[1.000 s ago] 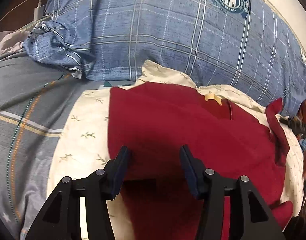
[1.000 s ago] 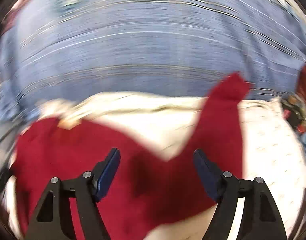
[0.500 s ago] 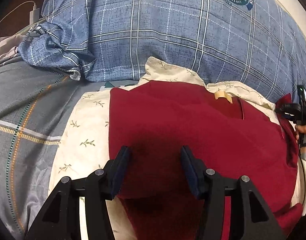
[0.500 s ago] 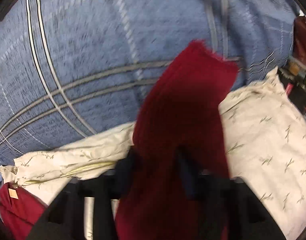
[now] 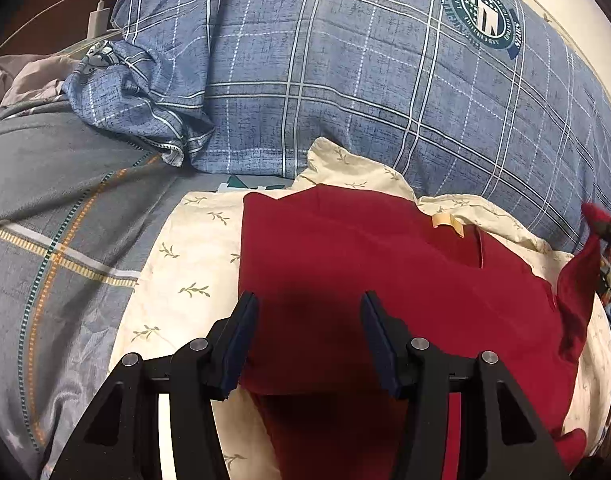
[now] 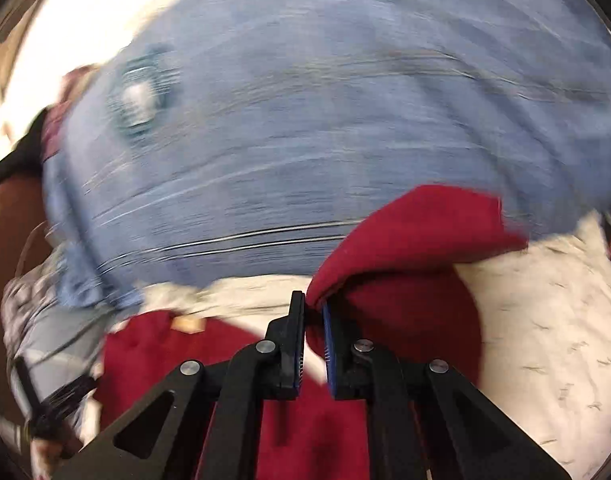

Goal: Fold small clothes

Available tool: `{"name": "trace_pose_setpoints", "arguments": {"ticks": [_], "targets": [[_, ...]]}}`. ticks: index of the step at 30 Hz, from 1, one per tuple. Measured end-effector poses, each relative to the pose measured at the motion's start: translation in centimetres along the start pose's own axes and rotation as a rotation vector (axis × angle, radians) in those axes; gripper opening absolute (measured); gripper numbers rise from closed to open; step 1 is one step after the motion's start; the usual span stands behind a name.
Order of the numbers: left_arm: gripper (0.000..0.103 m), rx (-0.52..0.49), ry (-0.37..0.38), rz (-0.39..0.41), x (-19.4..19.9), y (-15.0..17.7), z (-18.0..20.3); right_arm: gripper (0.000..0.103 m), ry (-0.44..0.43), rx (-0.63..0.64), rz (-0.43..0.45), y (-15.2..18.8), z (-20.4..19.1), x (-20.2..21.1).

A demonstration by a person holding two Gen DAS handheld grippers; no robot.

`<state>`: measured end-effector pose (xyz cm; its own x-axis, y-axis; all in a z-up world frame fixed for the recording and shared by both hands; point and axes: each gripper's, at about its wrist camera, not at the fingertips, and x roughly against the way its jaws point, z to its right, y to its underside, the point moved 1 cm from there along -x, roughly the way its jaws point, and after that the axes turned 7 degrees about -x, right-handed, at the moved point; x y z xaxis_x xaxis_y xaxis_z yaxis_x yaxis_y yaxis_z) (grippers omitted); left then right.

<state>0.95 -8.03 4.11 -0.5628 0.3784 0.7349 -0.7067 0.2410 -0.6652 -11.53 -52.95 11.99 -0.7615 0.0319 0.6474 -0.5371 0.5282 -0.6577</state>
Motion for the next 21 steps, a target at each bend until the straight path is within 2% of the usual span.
{"name": "trace_pose_setpoints", "arguments": {"ticks": [3, 7, 9, 11, 12, 14, 17, 19, 21], "targets": [[0.052, 0.011, 0.002, 0.015, 0.3, -0.1, -0.3, 0.008, -0.145, 0.07, -0.068, 1.4, -6.0, -0.8], [0.052, 0.062, 0.022, 0.047, 0.9, -0.3, -1.2, 0.008, -0.296, 0.243, -0.202, 5.8, -13.8, -3.0], [0.054, 0.087, 0.045, 0.054, 1.0, -0.4, -1.6, 0.008, -0.337, 0.296, -0.286, 8.1, -16.2, -4.8], [0.056, 0.101, 0.063, 0.06, 1.0, -0.4, -1.7, 0.011, -0.335, 0.327, -0.329, 10.2, -17.2, -6.1], [0.058, 0.103, 0.071, 0.063, 1.1, -0.4, -1.7, 0.015, -0.328, 0.325, -0.343, 10.9, -17.2, -6.6], [0.063, 0.102, 0.096, 0.072, 1.2, -0.4, -1.6, 0.043, -0.31, 0.288, -0.368, 11.8, -16.5, -7.4], [0.068, 0.094, 0.134, 0.085, 1.5, -0.5, -1.3, 0.046, -0.296, 0.237, -0.329, 12.0, -13.9, -5.4], [0.069, 0.079, 0.141, 0.085, 1.3, -0.6, -0.9, 0.053, -0.268, 0.233, -0.294, 11.9, -12.0, -3.5], [0.069, 0.066, 0.137, 0.066, 0.7, -0.7, -0.4, 0.061, -0.174, 0.24, -0.236, 11.5, -9.6, -1.1]]}}
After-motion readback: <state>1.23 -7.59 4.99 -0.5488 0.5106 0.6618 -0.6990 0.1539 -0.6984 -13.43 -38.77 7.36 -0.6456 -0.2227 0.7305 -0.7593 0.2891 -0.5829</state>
